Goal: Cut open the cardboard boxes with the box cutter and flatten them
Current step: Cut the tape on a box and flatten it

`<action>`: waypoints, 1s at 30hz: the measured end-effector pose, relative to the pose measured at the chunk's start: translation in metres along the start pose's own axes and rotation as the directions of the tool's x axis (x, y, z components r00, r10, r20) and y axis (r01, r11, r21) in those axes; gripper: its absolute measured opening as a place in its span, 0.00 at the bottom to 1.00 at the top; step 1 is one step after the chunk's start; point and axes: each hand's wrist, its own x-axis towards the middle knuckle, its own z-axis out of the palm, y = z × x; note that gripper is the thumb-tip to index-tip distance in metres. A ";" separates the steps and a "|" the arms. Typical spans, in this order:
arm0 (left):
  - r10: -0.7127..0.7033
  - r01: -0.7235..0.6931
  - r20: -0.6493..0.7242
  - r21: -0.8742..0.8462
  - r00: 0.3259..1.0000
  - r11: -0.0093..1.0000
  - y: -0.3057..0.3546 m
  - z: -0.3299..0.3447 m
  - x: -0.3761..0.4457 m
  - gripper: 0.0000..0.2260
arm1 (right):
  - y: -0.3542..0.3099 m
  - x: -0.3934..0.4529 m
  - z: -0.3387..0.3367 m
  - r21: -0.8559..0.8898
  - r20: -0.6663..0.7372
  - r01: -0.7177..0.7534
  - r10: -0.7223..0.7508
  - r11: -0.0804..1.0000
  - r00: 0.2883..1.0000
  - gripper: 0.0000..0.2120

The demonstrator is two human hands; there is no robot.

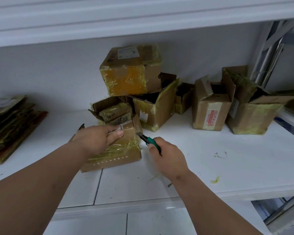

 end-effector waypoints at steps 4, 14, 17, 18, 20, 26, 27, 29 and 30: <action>0.003 -0.002 0.010 -0.003 1.000 1.000 0.002 -0.002 0.000 0.43 | 0.001 0.006 0.003 -0.071 0.033 0.034 -0.032 0.997 0.999 0.14; -0.007 0.007 0.078 -0.002 0.997 1.000 0.005 -0.008 -0.002 0.38 | 0.011 0.007 0.005 -0.232 0.063 0.095 -0.082 0.968 0.995 0.14; -0.006 0.005 0.090 0.008 0.996 1.000 0.005 -0.008 -0.002 0.40 | 0.013 0.007 0.003 -0.273 0.064 0.117 -0.104 0.955 0.993 0.13; -0.008 0.007 0.088 0.011 0.996 1.000 0.004 -0.008 -0.002 0.40 | 0.015 0.006 0.002 -0.298 0.078 0.121 -0.102 0.947 0.992 0.13; -0.022 0.022 0.078 -0.002 0.997 1.000 0.001 -0.006 -0.001 0.40 | 0.021 0.000 0.002 -0.386 0.144 0.145 -0.096 0.911 0.985 0.13; -0.042 0.046 0.088 -0.043 0.995 0.998 0.003 -0.011 0.005 0.38 | 0.029 -0.007 0.005 -0.459 0.158 0.131 -0.065 0.878 0.985 0.15; -0.047 0.050 0.088 -0.035 0.995 0.998 0.004 -0.011 0.006 0.38 | 0.028 -0.007 0.005 -0.454 0.149 0.119 -0.056 0.883 0.987 0.14; -0.059 0.060 0.089 -0.013 0.994 0.998 0.005 -0.011 0.006 0.39 | 0.028 -0.006 0.003 -0.443 0.119 0.080 -0.031 0.893 0.992 0.13; -0.064 0.065 0.095 -0.004 0.993 0.998 0.006 -0.011 0.007 0.39 | 0.028 -0.006 0.001 -0.432 0.080 0.047 -0.014 0.901 0.997 0.12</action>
